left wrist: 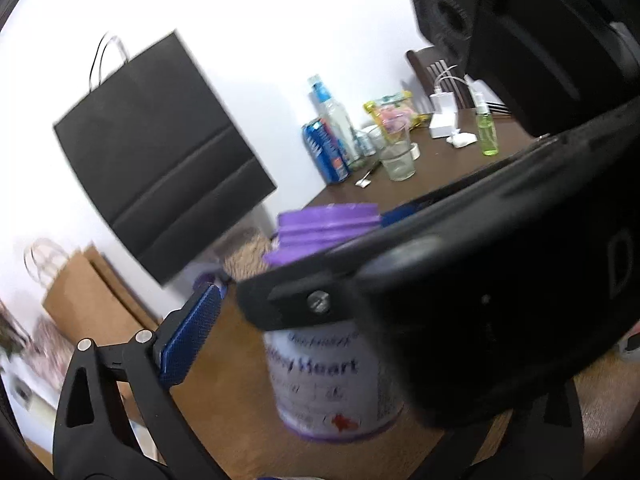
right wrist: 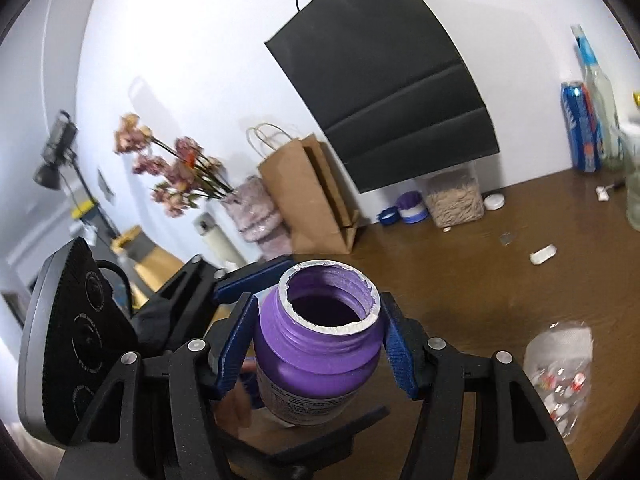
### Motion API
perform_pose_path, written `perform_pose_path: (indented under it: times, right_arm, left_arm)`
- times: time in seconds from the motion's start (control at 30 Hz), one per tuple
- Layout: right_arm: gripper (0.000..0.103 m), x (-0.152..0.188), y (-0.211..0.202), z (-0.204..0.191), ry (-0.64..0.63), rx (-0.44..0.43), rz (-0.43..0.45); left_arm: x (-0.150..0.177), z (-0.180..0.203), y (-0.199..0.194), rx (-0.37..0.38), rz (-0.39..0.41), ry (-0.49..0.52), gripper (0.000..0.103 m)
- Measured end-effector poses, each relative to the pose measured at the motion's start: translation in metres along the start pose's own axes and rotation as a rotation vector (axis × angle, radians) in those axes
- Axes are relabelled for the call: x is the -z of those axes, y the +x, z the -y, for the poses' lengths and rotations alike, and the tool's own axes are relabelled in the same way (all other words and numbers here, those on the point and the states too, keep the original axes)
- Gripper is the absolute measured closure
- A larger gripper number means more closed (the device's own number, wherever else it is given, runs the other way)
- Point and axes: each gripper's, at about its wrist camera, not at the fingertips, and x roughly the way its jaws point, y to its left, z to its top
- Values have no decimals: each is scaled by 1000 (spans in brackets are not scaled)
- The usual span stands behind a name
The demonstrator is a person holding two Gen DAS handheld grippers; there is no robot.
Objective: Flip cup upright
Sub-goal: 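Tilt the bottle cap-up with the left gripper while the right gripper grasps its body, then set the bottle upright on the table with the right gripper while the left gripper releases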
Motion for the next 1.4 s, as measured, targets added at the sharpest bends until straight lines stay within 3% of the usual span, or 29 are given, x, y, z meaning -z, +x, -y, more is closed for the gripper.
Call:
perform_pose_path:
  times: [0.17,0.27,0.37,0.5,0.67,0.77,0.97,1.13,1.2,1.23,1.4]
  right_arm:
    - [38,7,12,-13,-83,60,-21]
    - [38,11,12,-23,-124,79,-17]
    - [38,16,9,-32,-155,101,-17]
    - [38,24,9,-36,-174,99,-63]
    - [38,42,32,-31,-233,167,-197]
    - [38,51,46,-33,-317,258,-227]
    - [37,61,63,-26,-358,295,-237]
    - [36,60,59,-24,-300,251,-247]
    - [22,54,50,-31,-290,230,-248]
    - [20,52,44,-35,-293,228,-239]
    - [20,39,-5,-54,-308,255,-182]
  left_arm:
    - [10,-14,7,-3,-46,-125,4]
    - [11,-13,-11,-45,18,-207,4]
    - [18,-4,-44,-136,145,-293,0]
    - [30,3,-54,-175,162,-316,0]
    - [60,8,-37,-146,35,-381,0]
    - [70,7,-28,-142,-34,-432,0]
    - [91,-10,-14,-72,-150,-596,0]
    - [95,-6,-17,-83,-175,-578,0]
    - [95,-6,-21,-92,-171,-577,0]
    - [93,-7,-27,-84,-170,-581,0]
    - [87,-14,-67,-96,-128,-608,0]
